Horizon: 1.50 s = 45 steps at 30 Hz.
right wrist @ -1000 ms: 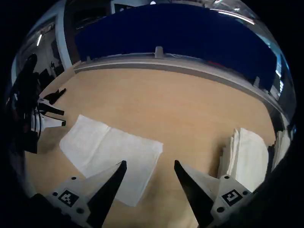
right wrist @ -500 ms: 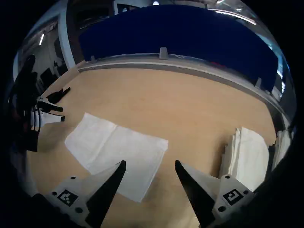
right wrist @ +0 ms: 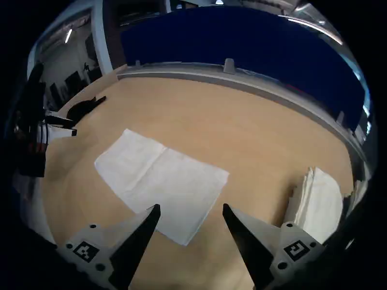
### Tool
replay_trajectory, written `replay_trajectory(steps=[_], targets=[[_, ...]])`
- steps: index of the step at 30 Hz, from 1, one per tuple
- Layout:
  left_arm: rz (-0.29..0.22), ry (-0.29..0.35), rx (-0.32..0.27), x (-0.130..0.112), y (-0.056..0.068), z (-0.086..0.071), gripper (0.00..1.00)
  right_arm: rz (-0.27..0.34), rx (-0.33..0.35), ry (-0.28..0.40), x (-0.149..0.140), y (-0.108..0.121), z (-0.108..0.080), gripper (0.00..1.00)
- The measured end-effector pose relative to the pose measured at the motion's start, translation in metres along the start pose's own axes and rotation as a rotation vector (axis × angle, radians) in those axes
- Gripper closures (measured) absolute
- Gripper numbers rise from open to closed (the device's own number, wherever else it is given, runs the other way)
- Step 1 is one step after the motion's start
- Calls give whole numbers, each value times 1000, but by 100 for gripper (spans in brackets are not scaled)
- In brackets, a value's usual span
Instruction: Fold towel
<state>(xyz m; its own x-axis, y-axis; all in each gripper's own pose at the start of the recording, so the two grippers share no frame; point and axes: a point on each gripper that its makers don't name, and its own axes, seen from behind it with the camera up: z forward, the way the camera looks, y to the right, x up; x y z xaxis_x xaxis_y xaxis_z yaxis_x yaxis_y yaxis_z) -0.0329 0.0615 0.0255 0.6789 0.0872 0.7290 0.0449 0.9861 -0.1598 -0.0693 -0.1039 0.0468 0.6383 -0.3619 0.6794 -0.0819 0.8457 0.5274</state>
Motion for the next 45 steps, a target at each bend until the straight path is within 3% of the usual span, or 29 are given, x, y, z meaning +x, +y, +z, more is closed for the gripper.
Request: replay_trajectory(steps=[8, 18, 24, 39, 43, 45], targets=[[-87, 3, 69, -37, -24, -33, 8, -61, 37, -44, -14, -9, -2, 0], [-110, -5, 123, -69, -45, -63, 8, -107, 61, -82, -26, -14, -4, 0], [-122, 8, 124, -70, -47, -70, 7, -115, 65, -97, -31, -15, -1, 0], [-91, 9, 113, -92, -45, -87, 8, -135, 79, -125, -62, -21, 4, 0], [-82, 7, 108, -98, -44, -90, 8, -144, 74, -126, -64, -19, 6, 4], [-73, 5, 108, -101, -45, -91, 8, -150, 71, -129, -66, -18, 6, 11]])
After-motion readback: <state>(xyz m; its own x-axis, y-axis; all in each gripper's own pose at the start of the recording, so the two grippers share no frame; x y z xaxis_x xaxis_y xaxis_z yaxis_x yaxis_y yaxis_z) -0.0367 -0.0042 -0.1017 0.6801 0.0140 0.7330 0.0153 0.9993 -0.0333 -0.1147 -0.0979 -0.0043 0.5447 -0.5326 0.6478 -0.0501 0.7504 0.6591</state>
